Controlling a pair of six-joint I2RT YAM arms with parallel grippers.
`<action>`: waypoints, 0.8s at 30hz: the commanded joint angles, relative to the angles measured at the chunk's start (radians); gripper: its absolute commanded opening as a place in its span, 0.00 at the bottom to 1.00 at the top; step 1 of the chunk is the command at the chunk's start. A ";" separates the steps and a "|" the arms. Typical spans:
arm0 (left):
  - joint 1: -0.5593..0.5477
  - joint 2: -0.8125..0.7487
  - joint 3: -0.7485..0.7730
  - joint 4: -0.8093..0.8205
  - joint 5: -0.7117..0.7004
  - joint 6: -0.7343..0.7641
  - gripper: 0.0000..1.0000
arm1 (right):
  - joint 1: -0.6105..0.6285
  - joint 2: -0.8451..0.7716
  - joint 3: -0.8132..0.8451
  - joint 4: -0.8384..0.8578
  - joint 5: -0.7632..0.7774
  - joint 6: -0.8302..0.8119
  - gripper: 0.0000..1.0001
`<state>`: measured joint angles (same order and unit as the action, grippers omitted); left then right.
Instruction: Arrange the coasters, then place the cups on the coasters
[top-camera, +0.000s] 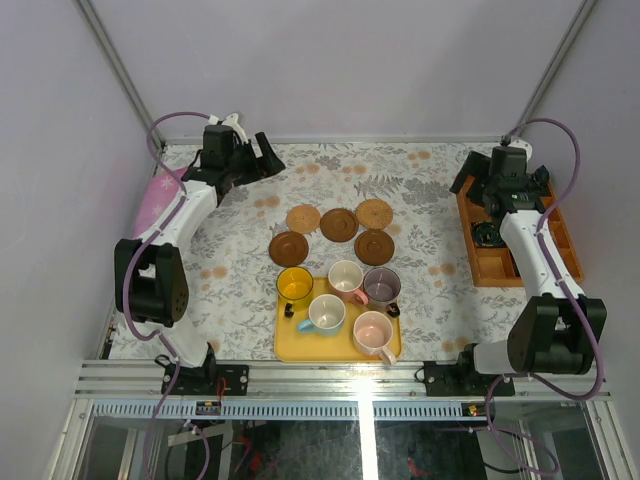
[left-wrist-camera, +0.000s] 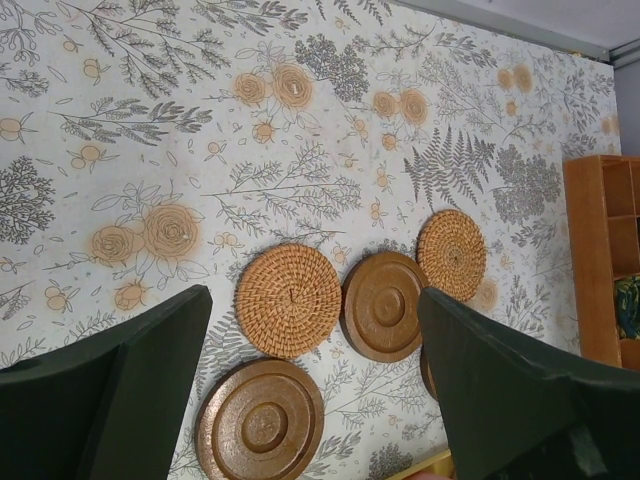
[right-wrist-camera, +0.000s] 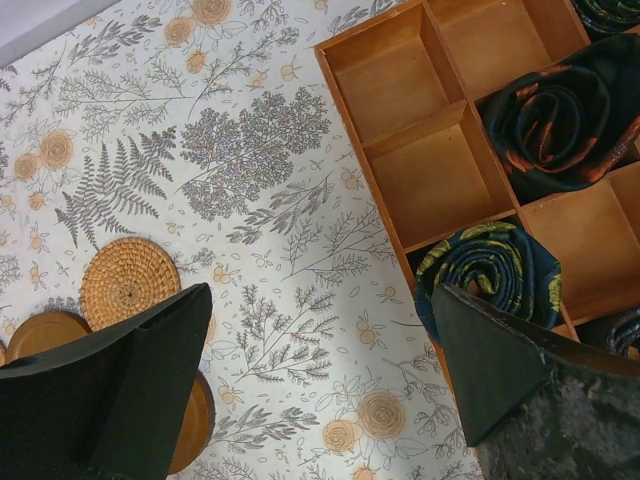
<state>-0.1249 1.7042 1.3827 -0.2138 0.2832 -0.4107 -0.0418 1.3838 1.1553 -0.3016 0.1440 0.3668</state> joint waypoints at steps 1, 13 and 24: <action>0.010 -0.006 -0.012 0.037 -0.016 0.031 0.84 | 0.005 0.001 0.018 0.051 -0.045 -0.008 0.99; -0.013 0.069 -0.062 -0.048 0.056 0.093 0.73 | 0.020 0.121 0.033 0.091 -0.310 0.023 0.78; -0.072 0.080 -0.160 -0.096 0.128 0.108 0.37 | 0.214 0.356 0.195 -0.053 -0.368 -0.076 0.00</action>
<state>-0.1825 1.7832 1.2556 -0.2920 0.3630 -0.3279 0.1162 1.6871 1.2720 -0.3099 -0.1417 0.3309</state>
